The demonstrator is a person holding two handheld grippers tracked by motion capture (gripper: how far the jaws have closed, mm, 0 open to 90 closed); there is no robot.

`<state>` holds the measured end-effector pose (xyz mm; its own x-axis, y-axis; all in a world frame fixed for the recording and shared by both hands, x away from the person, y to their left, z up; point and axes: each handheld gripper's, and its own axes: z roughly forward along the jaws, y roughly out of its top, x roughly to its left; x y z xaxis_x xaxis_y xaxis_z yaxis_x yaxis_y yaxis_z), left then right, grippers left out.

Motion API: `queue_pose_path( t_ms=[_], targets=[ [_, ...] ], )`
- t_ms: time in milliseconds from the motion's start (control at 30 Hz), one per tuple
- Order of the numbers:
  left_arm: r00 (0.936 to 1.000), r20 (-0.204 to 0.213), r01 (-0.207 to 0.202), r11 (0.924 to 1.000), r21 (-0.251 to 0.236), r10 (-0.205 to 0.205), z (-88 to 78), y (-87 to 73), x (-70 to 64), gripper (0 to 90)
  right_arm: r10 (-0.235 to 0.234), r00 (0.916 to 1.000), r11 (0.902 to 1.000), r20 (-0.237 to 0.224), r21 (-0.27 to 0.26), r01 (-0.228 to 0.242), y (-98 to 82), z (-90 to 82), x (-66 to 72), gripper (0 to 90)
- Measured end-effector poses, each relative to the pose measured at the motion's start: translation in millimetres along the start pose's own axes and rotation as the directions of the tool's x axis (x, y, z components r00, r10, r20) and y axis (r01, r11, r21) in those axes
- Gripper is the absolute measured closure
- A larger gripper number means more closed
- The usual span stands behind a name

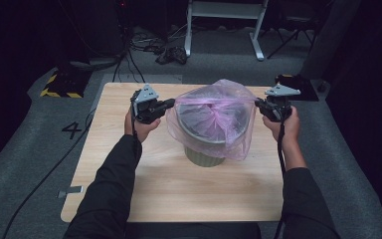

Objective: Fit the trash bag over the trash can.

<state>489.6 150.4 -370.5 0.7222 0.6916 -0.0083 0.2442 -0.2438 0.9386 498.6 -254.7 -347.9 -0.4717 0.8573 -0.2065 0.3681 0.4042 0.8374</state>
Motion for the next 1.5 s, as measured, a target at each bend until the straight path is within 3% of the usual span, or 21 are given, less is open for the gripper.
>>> queue_pose_path(
  t_ms=[200, 367, 433, 500, 567, 667, 767, 933, 1167, 1233, 1300, 1367, 1500],
  targets=[
    [0.9972, 0.022, 0.071, 0.9973, 0.021, -0.071, 20.5, -6.3, 13.2, 90.0, 0.035, 0.9981, 0.9986, -0.05, 0.042, -0.033, -4.9, 13.7, -1.1, 90.0],
    [0.9966, 0.059, 0.054, 0.9955, 0.078, -0.058, 30.7, -11.2, 8.1, 90.0, 0.03, 0.9911, 0.9972, -0.13, 0.072, -0.021, -13.2, 24.7, 6.2, 90.0],
    [0.996, 0.068, 0.053, 0.9949, 0.085, -0.059, 33.2, -12.4, 6.5, 90.0, 0.031, 0.9835, 0.9969, -0.178, 0.076, -0.018, -16.5, 26.4, 9.7, 90.0],
    [0.9912, 0.108, 0.068, 0.9947, 0.077, -0.077, 34.0, -14.2, 5.8, 90.0, 0.044, 0.9732, 0.998, -0.226, 0.055, -0.032, -19.3, 26.0, 12.3, 90.0],
    [0.9854, 0.147, 0.078, 0.9954, 0.055, -0.085, 32.7, -16.3, 3.6, 90.0, 0.062, 0.9572, 0.9974, -0.283, 0.053, -0.049, -22.1, 26.0, 15.0, 90.0],
    [0.9832, 0.158, 0.084, 0.9951, 0.053, -0.091, 31.3, -18.4, 3.9, 90.0, 0.075, 0.9386, 0.997, -0.337, 0.04, -0.066, -25.3, 23.4, 19.7, 90.0],
    [0.9802, 0.172, 0.089, 0.9947, 0.051, -0.097, 29.7, -20.1, 3.2, 90.0, 0.071, 0.935, 0.9975, -0.348, 0.027, -0.066, -28.8, 21.4, 21.1, 90.0],
    [0.9794, 0.188, 0.063, 0.9963, 0.058, -0.073, 24.6, -22.6, -1.6, 90.0, 0.072, 0.9254, 0.9974, -0.372, 0.021, -0.069, -34.0, 18.8, 23.3, 90.0],
    [0.9761, 0.213, 0.031, 0.9983, 0.049, -0.041, 2.5, -30.2, -11.5, 90.0, 0.043, 0.91, 0.9991, -0.412, 0.017, -0.039, -42.7, 3.5, 36.3, 90.0],
    [0.9789, 0.2, 0.031, 0.9986, 0.044, -0.039, -6.3, -31.0, -10.8, 90.0, 0.026, 0.9146, 0.9996, -0.404, 0.013, -0.023, -45.2, -4.7, 41.4, 89.0],
    [0.9838, 0.174, 0.04, 0.9985, 0.039, -0.046, -13.5, -31.3, -6.3, 90.0, -0.01, 0.9378, 0.9999, -0.347, 0.008, 0.014, -46.2, -14.4, 46.2, 85.0],
    [0.9873, 0.146, 0.058, 0.9977, 0.033, -0.063, -18.8, -31.5, 0.3, 90.0, -0.04, 0.9541, 0.9989, -0.297, 0.012, 0.045, -46.0, -22.2, 44.7, 85.1],
    [0.9907, 0.108, 0.081, 0.9966, 0.015, -0.082, -25.7, -30.9, 9.1, 90.0, -0.008, 0.973, 1.0, -0.231, -0.001, 0.008, -44.7, -33.4, 27.5, 80.0]
  ],
)
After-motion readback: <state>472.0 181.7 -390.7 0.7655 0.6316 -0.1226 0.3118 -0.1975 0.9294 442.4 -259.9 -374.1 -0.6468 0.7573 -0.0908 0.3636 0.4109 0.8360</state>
